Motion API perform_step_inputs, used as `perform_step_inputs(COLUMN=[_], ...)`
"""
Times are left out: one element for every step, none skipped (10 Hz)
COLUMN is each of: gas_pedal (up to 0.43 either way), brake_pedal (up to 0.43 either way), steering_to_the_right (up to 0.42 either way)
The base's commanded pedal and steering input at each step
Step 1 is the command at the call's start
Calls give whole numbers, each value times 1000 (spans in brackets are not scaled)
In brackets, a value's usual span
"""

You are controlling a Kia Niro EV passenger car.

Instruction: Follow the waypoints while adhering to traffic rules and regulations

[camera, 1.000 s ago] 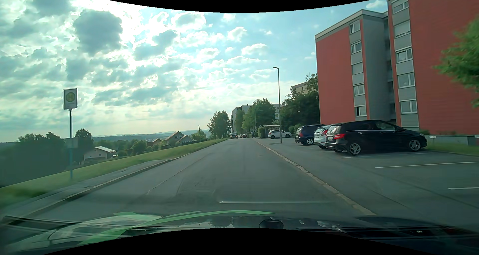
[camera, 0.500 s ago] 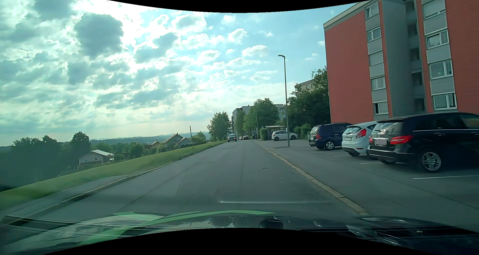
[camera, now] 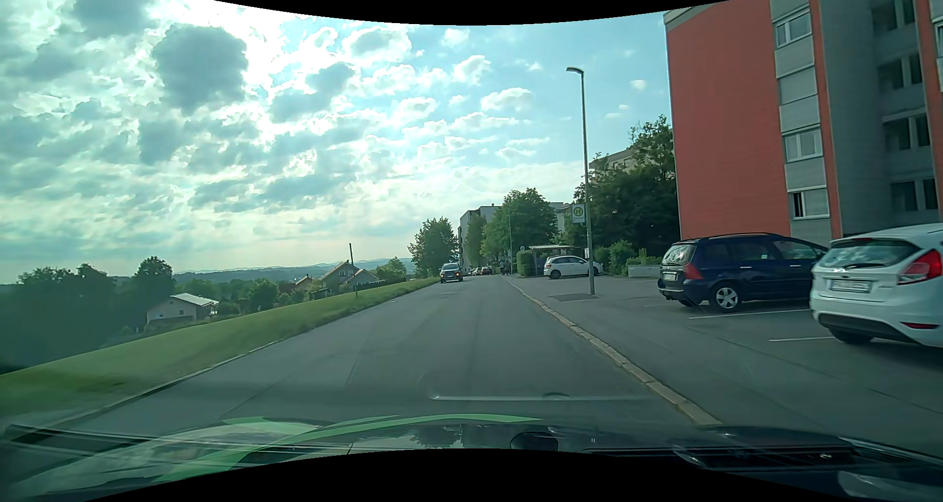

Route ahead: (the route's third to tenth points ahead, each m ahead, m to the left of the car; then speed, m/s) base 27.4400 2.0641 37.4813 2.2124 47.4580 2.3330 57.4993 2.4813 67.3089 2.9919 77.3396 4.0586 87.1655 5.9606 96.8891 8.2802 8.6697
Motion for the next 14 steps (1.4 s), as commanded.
perform_step_inputs(gas_pedal=[67,67,67,67,67,87,98,87,39,0,0,39,87,98], brake_pedal=[0,0,0,0,0,0,0,0,0,0,0,0,0,0], steering_to_the_right=[-12,-12,-12,-12,-12,-12,-11,-7,-6,-6,-8,-11,-13,-14])
